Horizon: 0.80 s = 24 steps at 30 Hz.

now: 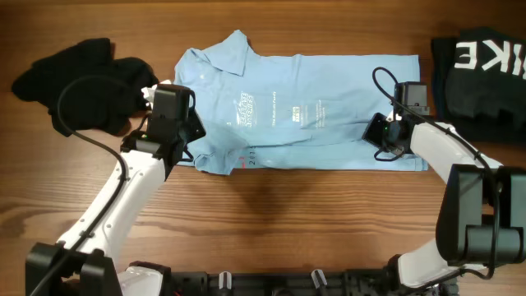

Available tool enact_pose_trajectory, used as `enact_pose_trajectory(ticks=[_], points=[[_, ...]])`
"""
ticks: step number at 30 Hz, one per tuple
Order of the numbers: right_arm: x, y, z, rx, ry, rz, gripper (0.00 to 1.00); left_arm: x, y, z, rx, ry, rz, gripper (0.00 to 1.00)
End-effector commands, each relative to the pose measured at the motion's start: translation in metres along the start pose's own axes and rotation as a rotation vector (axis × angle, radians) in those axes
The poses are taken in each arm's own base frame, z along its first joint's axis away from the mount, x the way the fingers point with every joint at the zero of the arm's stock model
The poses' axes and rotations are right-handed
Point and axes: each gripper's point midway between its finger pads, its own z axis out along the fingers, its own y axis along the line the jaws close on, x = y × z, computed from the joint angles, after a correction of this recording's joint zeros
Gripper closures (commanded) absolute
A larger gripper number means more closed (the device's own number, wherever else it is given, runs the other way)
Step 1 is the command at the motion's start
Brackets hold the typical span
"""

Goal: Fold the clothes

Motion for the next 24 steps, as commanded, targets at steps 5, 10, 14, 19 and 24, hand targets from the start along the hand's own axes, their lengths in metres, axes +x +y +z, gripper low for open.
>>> enact_pose_trajectory(ticks=[5,10,14,19,24], points=[[0.002,-0.022,0.007,0.092,0.033,0.037,0.96,-0.008,-0.002,-0.006,0.016,-0.022,-0.004,0.82],[0.021,-0.035,-0.021,0.172,0.162,0.167,0.96,-0.003,-0.002,-0.006,0.018,0.002,-0.002,0.81],[0.028,-0.041,-0.032,0.185,0.193,0.180,0.96,0.003,0.002,-0.006,0.003,0.026,0.003,0.79],[0.012,-0.019,-0.072,0.082,0.131,0.127,0.96,0.001,-0.005,-0.013,0.037,0.029,0.001,0.75],[-0.022,0.025,-0.154,-0.103,-0.001,-0.070,0.44,-0.033,-0.044,-0.058,0.187,0.025,0.068,0.65]])
